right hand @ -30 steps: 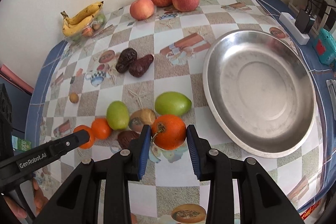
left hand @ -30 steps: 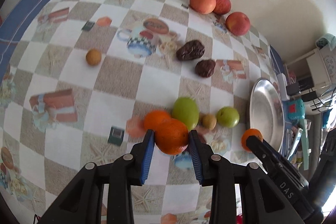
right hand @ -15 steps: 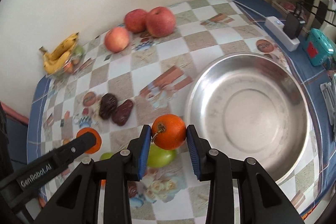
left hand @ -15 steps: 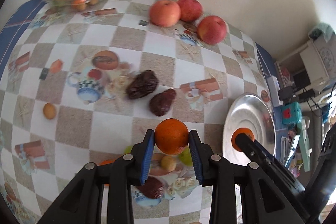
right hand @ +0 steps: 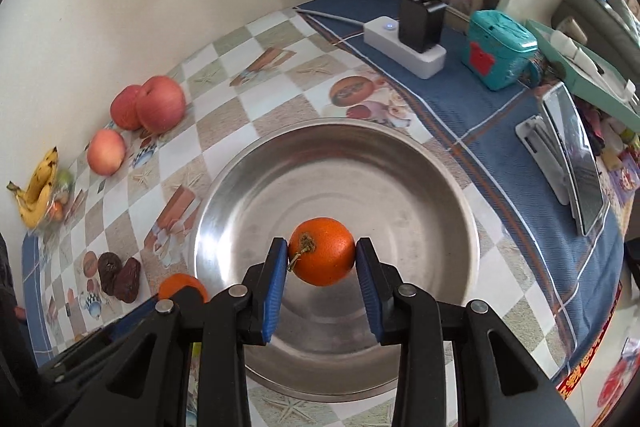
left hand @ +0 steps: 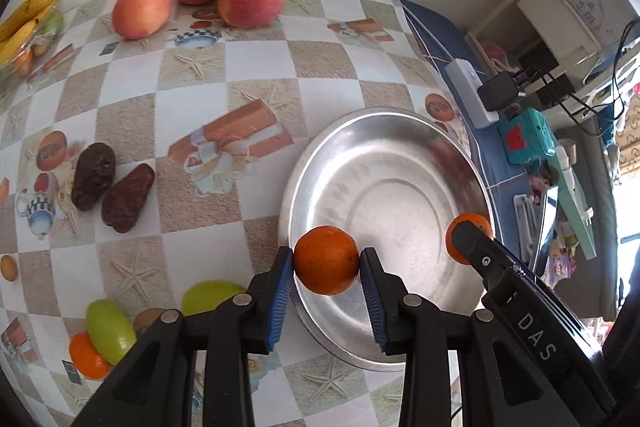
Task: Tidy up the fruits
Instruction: 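Drop the orange and tangerine into the steel plate from both tools, then grasp another orange with the left tool while the right tool moves to a dark date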
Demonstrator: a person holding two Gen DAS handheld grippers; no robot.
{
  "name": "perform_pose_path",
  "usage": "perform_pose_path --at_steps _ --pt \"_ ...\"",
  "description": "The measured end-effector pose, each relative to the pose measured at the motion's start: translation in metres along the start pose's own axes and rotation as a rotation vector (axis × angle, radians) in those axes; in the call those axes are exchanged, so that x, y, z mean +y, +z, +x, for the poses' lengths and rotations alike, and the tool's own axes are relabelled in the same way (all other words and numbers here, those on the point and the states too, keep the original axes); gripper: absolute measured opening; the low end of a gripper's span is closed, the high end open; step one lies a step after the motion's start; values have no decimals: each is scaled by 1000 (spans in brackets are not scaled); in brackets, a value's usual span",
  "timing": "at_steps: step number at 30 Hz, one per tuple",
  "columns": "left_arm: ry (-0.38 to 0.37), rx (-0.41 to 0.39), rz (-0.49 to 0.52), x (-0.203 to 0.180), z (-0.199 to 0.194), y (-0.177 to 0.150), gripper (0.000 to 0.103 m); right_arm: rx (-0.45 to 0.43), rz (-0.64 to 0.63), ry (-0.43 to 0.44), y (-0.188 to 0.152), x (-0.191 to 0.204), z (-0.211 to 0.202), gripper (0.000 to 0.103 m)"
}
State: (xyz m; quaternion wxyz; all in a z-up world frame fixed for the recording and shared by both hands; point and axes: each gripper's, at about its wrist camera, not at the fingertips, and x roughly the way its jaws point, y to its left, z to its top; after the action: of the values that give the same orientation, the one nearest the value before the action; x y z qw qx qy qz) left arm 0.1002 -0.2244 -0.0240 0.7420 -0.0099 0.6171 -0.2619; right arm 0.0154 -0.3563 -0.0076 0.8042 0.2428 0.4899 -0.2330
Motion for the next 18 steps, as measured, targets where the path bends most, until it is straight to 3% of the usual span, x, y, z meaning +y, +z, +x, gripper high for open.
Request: perform_pose_path --at_steps 3,10,11,12,14,17,18 --pt "-5 0 -6 2 -1 -2 45 0 11 2 2 -6 0 37" --pt "18 -31 -30 21 -16 -11 49 -6 10 19 0 -5 -5 38" --pt "44 -41 -40 29 -20 -13 52 -5 6 23 -1 -4 -5 39" --pt "72 -50 -54 37 -23 -15 62 -1 0 26 -1 -2 -5 44" --pt "124 -67 -82 56 -29 -18 70 7 -20 34 -4 4 -4 56" --pt "204 -88 -136 89 -40 -24 80 27 -71 53 -9 21 -1 60" --pt "237 -98 -156 101 -45 -28 88 35 -89 61 -12 27 0 65"
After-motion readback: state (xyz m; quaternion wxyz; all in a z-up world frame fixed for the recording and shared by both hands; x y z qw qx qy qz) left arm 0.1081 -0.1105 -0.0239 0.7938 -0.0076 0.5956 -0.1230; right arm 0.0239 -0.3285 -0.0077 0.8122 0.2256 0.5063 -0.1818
